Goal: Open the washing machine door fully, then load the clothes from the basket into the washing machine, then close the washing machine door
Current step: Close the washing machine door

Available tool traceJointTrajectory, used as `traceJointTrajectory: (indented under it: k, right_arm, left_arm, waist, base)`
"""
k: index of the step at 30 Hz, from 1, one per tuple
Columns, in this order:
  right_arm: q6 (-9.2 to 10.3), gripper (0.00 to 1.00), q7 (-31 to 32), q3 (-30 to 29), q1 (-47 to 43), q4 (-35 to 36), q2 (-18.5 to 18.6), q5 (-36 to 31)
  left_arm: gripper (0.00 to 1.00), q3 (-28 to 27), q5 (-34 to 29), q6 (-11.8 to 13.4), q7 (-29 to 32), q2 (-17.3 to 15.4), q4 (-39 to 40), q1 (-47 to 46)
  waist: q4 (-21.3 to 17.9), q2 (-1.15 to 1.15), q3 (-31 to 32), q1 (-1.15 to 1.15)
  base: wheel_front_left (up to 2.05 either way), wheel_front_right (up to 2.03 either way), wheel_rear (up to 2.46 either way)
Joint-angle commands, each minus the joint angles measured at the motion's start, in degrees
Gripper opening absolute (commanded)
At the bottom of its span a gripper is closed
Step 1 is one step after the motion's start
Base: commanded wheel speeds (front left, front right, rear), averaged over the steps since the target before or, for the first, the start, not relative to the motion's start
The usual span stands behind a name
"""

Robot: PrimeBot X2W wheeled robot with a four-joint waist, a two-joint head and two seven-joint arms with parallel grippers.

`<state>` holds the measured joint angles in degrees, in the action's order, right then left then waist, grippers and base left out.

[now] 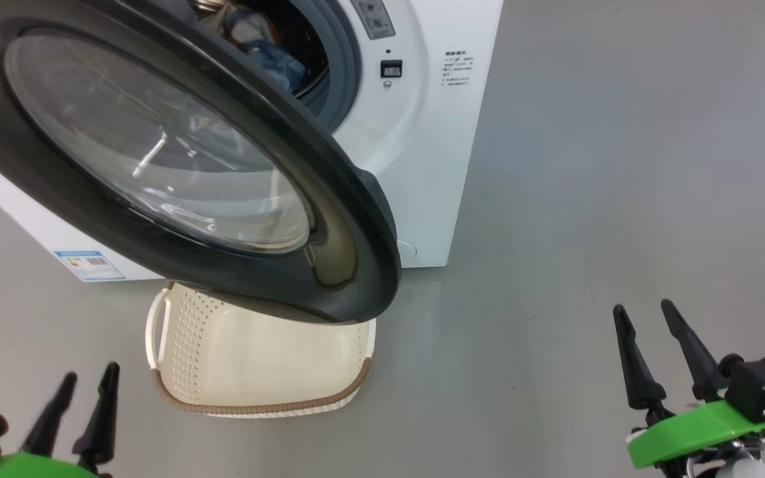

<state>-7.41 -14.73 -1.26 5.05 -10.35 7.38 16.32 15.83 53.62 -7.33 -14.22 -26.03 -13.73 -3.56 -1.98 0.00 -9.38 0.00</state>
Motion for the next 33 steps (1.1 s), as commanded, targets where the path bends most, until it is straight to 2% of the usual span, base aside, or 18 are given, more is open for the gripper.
traceJointTrajectory:
  k: [1,2,9,15,20,32,33]
  right_arm:
    - [-0.08,1.00,-0.3,0.6,-0.6,1.2,0.4,0.4]
    - [-0.08,1.00,-0.3,0.6,-0.6,1.2,0.4,0.4]
    - [-0.08,1.00,-0.3,0.1,-0.7,1.4,0.2,0.3]
    - [-0.08,1.00,-0.3,0.0,-0.8,1.5,0.1,0.3]
    - [-0.08,1.00,-0.3,0.1,-0.9,1.5,-0.2,0.2]
    - [-0.08,1.00,-0.3,0.4,-0.8,1.4,-0.2,0.2]
    - [-0.08,0.84,-0.3,0.5,-0.6,1.3,-0.3,0.3]
  left_arm:
    - [1.00,-4.7,-4.2,-0.2,-0.8,-0.6,1.3,-1.4]
    - [1.00,-4.7,-4.2,-0.2,-0.8,-0.6,1.3,-1.4]
    - [1.00,-11.6,-17.9,-0.2,-0.8,5.2,4.8,0.2]
    - [1.00,-15.7,-23.9,-0.2,-0.8,8.3,7.1,1.3]
    - [1.00,-16.8,-25.7,-0.2,-0.8,10.2,6.0,1.9]
    - [1.00,-16.4,-26.7,-0.2,-0.8,10.9,5.6,1.7]
    - [1.00,-16.3,-26.6,-0.2,-0.8,11.0,5.7,1.6]
  waist:
    - [-0.2,0.00,-0.2,0.00]
    - [-0.2,0.00,-0.2,0.00]
    - [-0.8,0.00,-0.3,0.00]
    - [-1.0,0.00,-0.4,0.00]
    - [-1.0,0.00,-0.4,0.00]
    - [-0.3,0.00,-0.4,0.00]
    - [-0.1,0.00,-0.4,0.00]
  base:
    - [0.00,0.00,0.00]
    - [0.00,0.00,0.00]
    - [0.00,0.00,0.00]
    - [0.00,0.00,0.00]
    - [0.00,0.00,0.00]
    - [0.00,0.00,0.00]
    - [0.00,0.00,0.00]
